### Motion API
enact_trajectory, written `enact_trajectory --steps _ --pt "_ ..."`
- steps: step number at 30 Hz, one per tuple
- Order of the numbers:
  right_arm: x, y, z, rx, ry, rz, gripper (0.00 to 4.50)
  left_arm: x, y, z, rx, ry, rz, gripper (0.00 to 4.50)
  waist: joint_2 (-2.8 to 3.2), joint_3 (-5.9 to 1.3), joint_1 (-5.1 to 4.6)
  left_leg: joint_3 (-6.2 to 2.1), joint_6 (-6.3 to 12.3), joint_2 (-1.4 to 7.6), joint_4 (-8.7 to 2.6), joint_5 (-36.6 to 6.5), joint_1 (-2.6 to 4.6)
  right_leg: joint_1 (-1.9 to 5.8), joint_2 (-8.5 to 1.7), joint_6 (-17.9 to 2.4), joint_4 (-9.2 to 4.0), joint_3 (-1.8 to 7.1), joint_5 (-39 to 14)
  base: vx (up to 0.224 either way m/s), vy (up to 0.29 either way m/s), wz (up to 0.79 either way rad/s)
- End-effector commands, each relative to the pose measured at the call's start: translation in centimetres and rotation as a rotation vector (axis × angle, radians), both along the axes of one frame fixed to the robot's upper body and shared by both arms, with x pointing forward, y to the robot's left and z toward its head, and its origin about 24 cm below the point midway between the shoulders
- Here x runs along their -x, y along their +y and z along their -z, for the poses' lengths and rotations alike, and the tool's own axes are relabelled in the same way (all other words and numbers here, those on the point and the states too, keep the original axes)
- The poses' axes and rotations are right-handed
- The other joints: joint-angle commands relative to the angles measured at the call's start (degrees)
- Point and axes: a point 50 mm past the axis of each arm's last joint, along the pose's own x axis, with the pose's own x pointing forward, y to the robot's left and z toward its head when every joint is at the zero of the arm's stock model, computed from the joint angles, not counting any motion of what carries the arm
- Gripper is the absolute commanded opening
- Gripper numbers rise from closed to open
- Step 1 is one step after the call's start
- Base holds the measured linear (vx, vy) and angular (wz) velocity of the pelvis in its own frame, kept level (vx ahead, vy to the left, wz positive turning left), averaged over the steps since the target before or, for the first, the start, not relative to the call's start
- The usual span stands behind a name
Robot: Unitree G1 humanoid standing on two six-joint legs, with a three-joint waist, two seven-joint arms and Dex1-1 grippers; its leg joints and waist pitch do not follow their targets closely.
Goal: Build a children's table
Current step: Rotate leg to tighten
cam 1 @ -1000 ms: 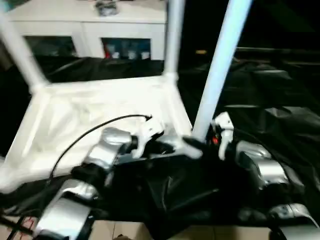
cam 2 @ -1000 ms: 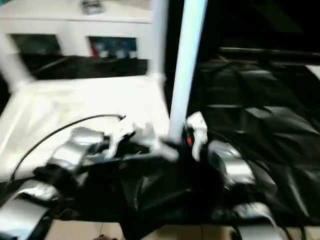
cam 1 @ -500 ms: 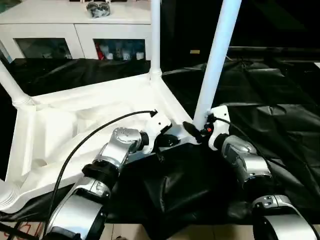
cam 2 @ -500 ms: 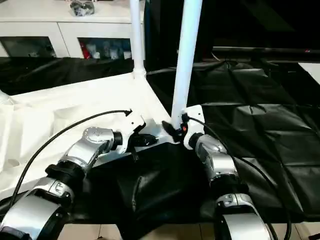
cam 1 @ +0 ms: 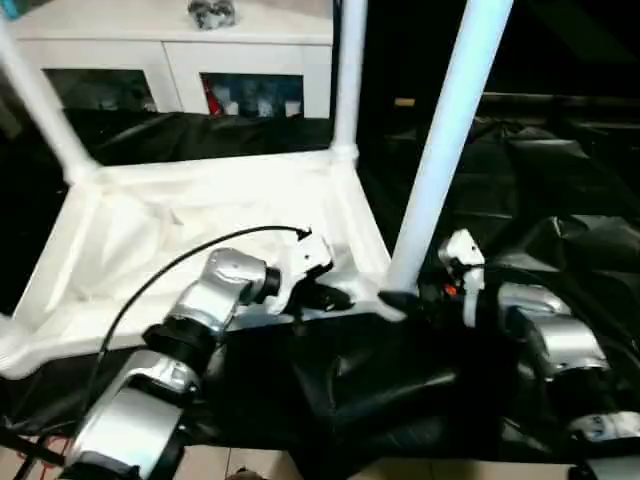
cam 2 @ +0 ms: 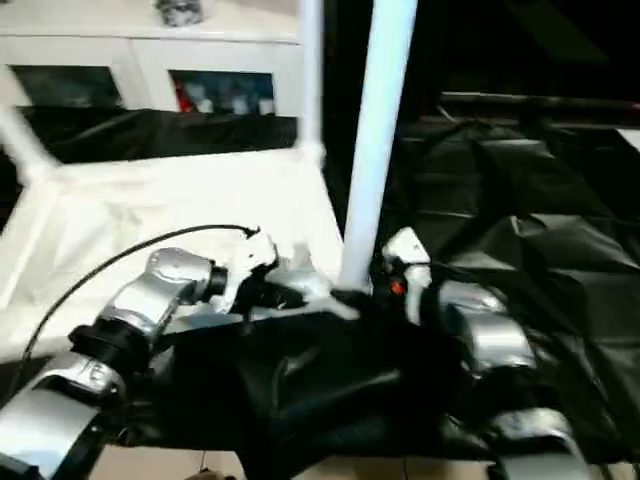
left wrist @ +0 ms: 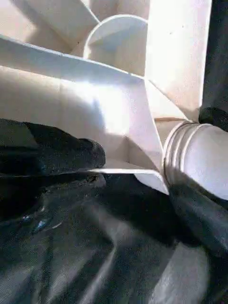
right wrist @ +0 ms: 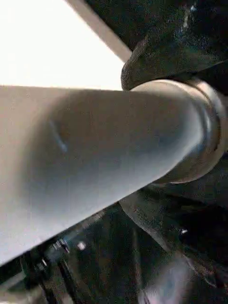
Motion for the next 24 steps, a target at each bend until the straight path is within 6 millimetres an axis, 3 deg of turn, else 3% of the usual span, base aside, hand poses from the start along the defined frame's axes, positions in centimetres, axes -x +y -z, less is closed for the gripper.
enact_trajectory --steps 1,2,7,17,21,23,24 --pt "2.1 2.5 1.7 -0.019 0.127 -0.215 3.42 -0.2 -0.2 -0.4 -0.014 -0.025 0.005 0.00 -0.59 -2.97 0.15 -0.51 3.45 1.51 -3.55 -14.4 0.81 2.44 -2.52 -13.7 -4.29 1.51 -11.8 0.000 0.000 0.00" --pt "2.1 2.5 1.8 -0.013 0.133 -0.222 3.19 -0.2 -0.1 -0.4 -0.018 -0.024 0.008 0.00 -0.57 -2.95 0.15 -0.48 3.26 1.52 -3.54 -14.6 0.83 2.36 -2.55 -13.7 -4.31 1.54 -12.0 0.000 0.000 0.00" --pt "2.2 2.4 1.8 -0.007 0.145 -0.220 2.89 -0.1 0.3 -0.4 -0.023 -0.018 0.015 0.00 -0.68 -2.97 0.14 -0.56 2.41 1.48 -3.62 -14.4 0.78 2.35 -2.61 -13.4 -4.31 1.55 -12.6 0.000 0.000 0.00" --pt "2.2 2.5 1.8 -0.016 0.151 -0.193 2.75 -0.2 0.0 -0.3 -0.010 -0.030 -0.014 0.00 -0.73 -3.10 0.17 -0.46 2.98 1.43 -3.41 -13.0 0.71 2.49 -2.58 -14.2 -4.02 1.50 -9.7 0.000 0.000 0.00" --pt "0.8 2.6 2.5 0.025 0.100 -0.001 2.68 -0.8 -0.8 -0.4 0.009 -0.049 -0.092 0.00 -0.70 -2.91 -0.11 -0.52 1.93 1.40 -3.59 -14.7 0.80 2.16 -2.81 -13.3 -4.44 1.58 -13.7 0.000 0.000 0.00" --pt "-0.2 2.6 3.1 0.063 0.090 0.148 2.67 -1.1 -1.5 -0.4 0.027 -0.062 -0.147 0.00 -0.72 -2.70 -0.55 -0.72 0.80 1.30 -3.83 -16.5 0.90 1.95 -2.91 -12.2 -4.86 1.57 -18.3 0.000 0.000 0.00" --pt "-0.7 2.7 3.6 0.084 0.094 0.236 2.66 -1.2 -2.1 -0.5 0.040 -0.068 -0.178 0.00 -0.60 -2.49 -1.11 -1.06 -0.31 1.10 -4.08 -19.1 1.02 1.87 -2.88 -10.4 -5.36 1.34 -24.0 0.000 0.000 0.00"
